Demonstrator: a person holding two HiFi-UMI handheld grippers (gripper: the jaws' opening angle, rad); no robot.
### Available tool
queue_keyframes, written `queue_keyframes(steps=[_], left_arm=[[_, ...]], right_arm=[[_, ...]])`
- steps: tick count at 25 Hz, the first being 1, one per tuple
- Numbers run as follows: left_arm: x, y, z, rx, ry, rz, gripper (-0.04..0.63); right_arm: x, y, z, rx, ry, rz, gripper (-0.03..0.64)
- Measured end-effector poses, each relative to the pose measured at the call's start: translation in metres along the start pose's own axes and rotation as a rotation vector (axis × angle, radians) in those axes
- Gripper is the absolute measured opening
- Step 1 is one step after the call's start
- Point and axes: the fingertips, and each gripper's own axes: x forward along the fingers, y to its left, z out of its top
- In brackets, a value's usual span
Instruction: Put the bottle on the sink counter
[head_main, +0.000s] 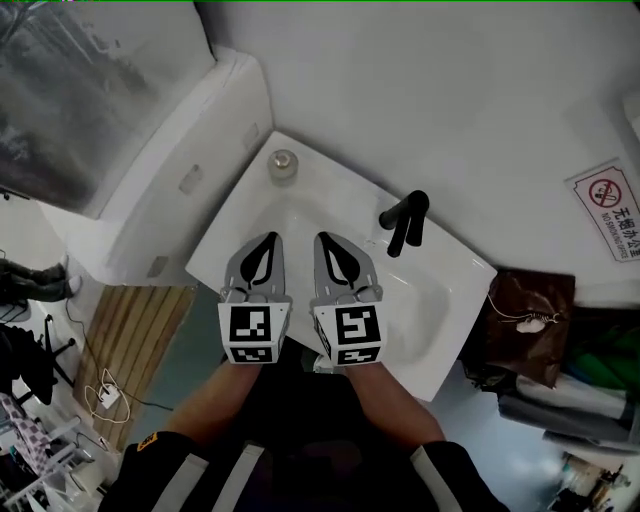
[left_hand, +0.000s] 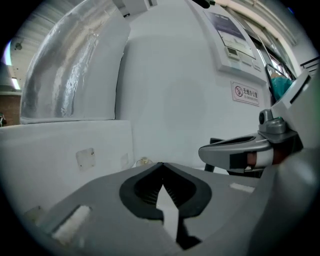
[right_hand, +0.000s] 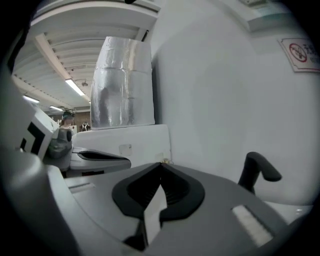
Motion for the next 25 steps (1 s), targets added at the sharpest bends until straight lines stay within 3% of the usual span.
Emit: queue_keyframes(steps=[13,25], left_arm=[[-0.105,-0.114,0.029,0.023,-0.097,-0.045,0.000],[-0.195,-0.167,0.045,0.060,-0.191,-0.002,0.000]], right_arm=[[-0.158,-0.005,0.020,-0.040,-0.119,-0.010,0.002],[-0.258,0.006,0.024,-0.050,-0.191,0.018,0.002]])
